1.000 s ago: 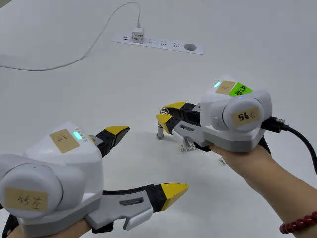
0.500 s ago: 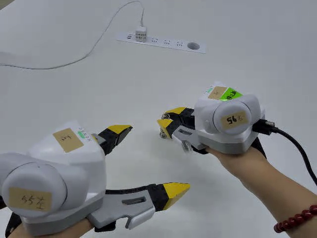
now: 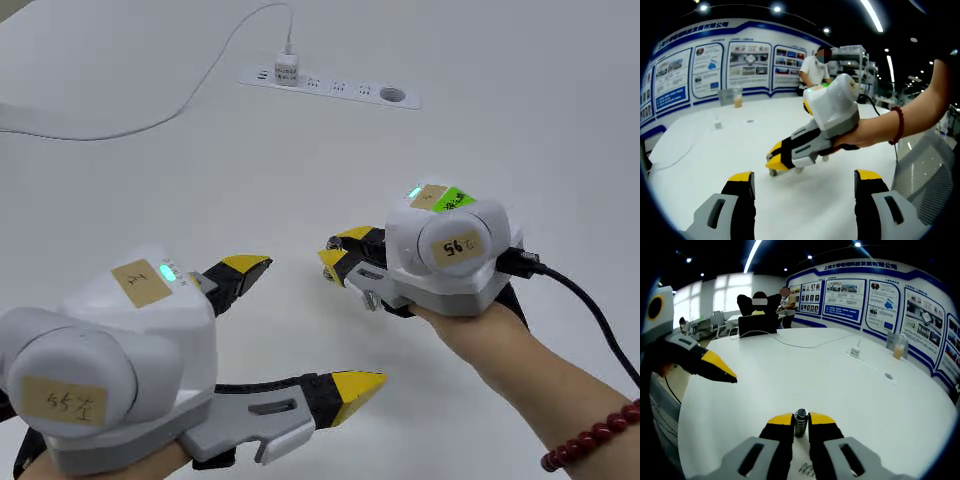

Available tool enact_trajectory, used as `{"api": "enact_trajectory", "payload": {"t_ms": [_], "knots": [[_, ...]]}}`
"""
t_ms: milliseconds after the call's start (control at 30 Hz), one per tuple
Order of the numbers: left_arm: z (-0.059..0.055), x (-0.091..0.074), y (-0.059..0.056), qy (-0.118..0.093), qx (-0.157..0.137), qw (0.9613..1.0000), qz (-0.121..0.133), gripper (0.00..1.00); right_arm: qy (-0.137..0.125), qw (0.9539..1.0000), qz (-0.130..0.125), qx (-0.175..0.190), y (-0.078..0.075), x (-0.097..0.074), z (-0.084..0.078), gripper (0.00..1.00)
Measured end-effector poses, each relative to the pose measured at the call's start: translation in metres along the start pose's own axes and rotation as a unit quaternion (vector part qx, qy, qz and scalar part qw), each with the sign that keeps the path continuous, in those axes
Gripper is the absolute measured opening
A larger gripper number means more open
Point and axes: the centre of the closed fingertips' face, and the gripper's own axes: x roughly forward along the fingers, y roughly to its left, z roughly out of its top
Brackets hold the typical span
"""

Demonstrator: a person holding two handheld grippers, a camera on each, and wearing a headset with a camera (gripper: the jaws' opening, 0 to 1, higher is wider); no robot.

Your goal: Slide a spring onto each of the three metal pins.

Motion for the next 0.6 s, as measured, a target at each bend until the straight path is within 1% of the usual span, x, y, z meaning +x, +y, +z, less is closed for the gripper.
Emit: {"api": "enact_trajectory", "payload": {"t_ms": [133,200,267,433,500,600], "knots": [[0.000,0.000,0.000,-0.001,0.002,1.0000,-0.001,0.83,0.001,1.0000,0.002,0.000,0.001,0.000,0.000,0.13],[0.000,0.000,0.000,0.000,0.002,1.0000,0.001,0.83,0.001,1.0000,0.000,0.001,0.001,-0.002,0.001,0.18],[0.000,-0.001,0.001,0.000,0.003,1.0000,0.002,0.83,-0.003,1.0000,0.003,0.002,0.002,-0.006,0.004,0.20],[0.002,0.000,-0.001,-0.004,0.006,1.0000,0.000,0.83,-0.016,0.9998,-0.002,0.010,0.000,-0.018,0.015,0.24],[-0.001,0.001,-0.003,0.004,0.011,0.9999,-0.003,0.83,-0.020,0.9996,-0.005,0.020,-0.001,-0.024,0.019,0.24],[-0.001,0.001,-0.005,0.005,0.015,0.9998,-0.007,0.83,-0.026,0.9982,-0.005,0.053,-0.003,-0.032,0.023,0.28]]}}
